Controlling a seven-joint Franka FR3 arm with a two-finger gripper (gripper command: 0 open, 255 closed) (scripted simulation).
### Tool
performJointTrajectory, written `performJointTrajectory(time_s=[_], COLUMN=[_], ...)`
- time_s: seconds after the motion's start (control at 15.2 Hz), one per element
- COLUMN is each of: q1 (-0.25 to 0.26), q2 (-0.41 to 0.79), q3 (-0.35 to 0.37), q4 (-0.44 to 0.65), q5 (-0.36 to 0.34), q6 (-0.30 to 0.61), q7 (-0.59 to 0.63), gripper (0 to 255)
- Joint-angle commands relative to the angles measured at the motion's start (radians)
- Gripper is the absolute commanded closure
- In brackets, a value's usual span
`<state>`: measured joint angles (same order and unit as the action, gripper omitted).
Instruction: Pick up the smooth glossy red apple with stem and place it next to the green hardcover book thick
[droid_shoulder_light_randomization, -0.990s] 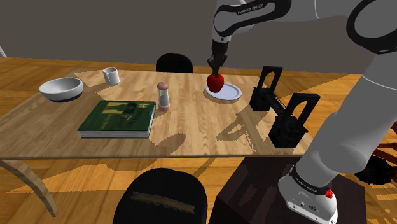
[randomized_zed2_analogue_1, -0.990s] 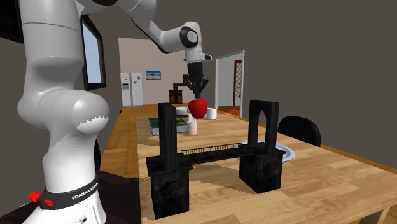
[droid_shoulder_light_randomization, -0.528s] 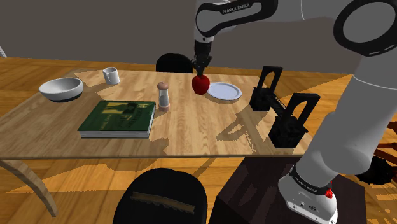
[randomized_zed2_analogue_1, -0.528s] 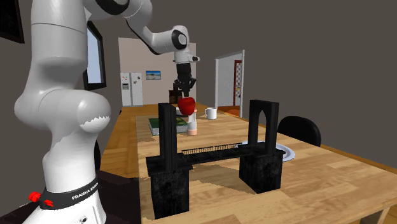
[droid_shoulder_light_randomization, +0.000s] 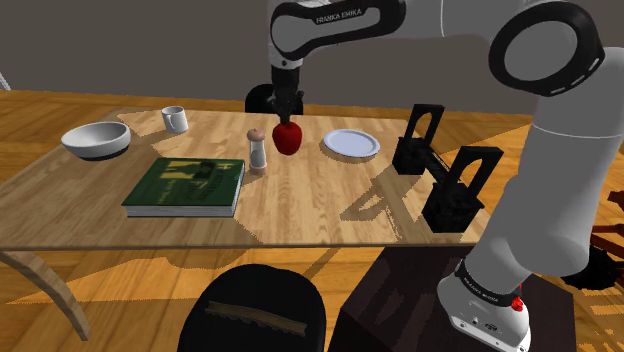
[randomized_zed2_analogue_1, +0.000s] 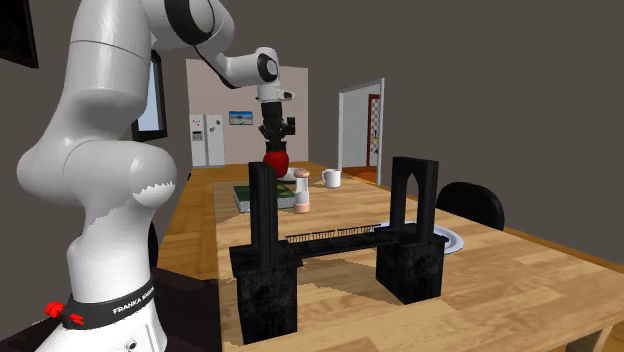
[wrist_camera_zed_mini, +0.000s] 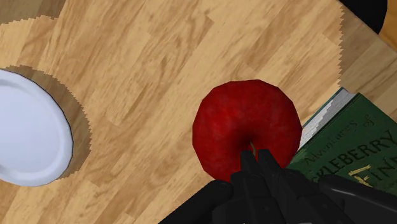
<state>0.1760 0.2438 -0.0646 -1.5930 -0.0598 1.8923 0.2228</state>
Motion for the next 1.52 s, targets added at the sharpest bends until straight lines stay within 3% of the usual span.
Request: performJointTrajectory(time_s=[0.0,0.4,1.45], q1=[0.023,0.090,0.090], q2=[0.048,0.219,0.234], q3=[0.014,0.044,0.043], q4=[0.074,0.331,0.139], q5=[-0.003,-0.011,-0.015], q6=[-0.028,-0.122,0.085], q7=[0.038,0.130,0.145], gripper=[255,255,255])
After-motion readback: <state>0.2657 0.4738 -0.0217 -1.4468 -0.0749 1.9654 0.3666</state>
